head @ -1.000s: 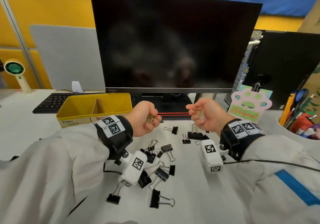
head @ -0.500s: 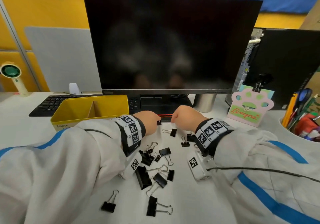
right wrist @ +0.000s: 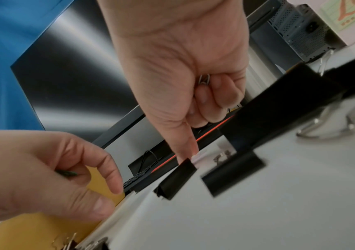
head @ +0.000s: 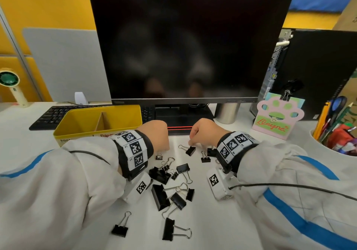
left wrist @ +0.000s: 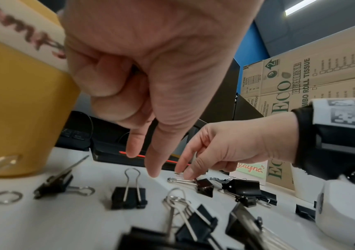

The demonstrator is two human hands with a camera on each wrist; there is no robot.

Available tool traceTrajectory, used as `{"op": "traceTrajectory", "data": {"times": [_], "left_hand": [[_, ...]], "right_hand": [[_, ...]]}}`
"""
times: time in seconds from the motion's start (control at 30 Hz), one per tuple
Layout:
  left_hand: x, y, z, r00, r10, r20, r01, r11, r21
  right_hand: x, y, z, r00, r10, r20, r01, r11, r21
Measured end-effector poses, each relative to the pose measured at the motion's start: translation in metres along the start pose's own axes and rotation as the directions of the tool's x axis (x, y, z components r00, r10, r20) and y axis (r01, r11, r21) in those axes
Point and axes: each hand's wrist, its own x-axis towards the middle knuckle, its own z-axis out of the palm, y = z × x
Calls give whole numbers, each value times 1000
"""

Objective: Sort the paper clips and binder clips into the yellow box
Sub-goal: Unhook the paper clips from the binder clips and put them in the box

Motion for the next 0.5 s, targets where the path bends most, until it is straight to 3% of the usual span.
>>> {"op": "traceTrajectory", "data": {"times": [0.23,0.4,0.5], "left_hand": [[-22,-10,1,996,1,92,-10,996,91],[-37,-20,2,990,11,142,-27,993,114],[-39,-27,0,989,7,147,-8,1000,5]], "right_hand": [[1,-7,6,998,37,45,-34,996,-78],[-10,-4,7,996,-30,89,48,977,-210],[-14,-1,6,994,-2,111,29,971,-237]]}}
